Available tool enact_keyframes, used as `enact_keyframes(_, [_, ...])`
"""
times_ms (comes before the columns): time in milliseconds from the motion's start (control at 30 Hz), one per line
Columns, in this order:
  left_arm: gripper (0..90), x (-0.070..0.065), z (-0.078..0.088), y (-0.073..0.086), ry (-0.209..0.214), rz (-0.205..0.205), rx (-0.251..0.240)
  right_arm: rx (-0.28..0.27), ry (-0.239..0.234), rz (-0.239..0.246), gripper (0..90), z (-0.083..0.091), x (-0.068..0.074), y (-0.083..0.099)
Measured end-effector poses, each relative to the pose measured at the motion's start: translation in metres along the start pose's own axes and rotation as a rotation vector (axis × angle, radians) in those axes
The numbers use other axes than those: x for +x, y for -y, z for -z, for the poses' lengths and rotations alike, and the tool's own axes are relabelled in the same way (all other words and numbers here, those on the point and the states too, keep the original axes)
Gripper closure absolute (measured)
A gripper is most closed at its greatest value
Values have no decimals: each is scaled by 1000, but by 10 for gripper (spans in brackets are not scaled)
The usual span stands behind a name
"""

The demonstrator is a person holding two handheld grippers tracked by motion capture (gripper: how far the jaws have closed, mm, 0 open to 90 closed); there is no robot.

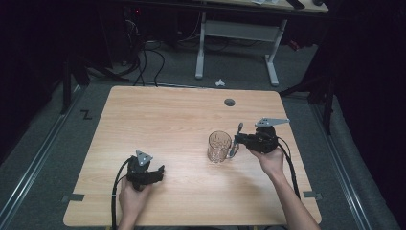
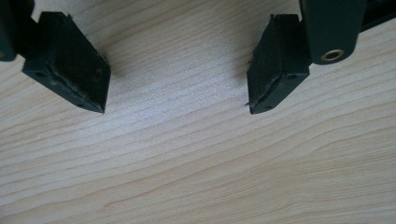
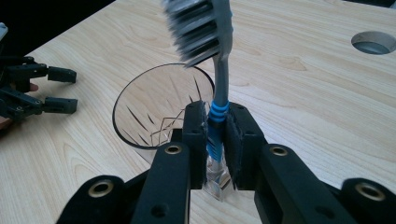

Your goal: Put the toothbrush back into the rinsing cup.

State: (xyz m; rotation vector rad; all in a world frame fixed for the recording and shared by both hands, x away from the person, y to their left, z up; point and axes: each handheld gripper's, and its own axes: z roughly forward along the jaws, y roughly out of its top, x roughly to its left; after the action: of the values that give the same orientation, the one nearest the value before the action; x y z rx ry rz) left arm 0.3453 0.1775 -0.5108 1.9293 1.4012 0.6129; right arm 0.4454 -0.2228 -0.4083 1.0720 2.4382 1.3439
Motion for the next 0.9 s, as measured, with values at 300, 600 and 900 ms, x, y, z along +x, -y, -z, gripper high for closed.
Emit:
enact_keyframes(300, [220, 0, 0, 0, 0, 0, 0, 10, 7, 1, 786, -2, 0, 1])
enact_keyframes(600, [220, 0, 0, 0, 0, 0, 0, -2, 20, -7, 710, 0, 0, 2])
enact_keyframes(900, [220, 0, 0, 0, 0, 1, -1, -34, 30, -14, 625, 8, 0, 1])
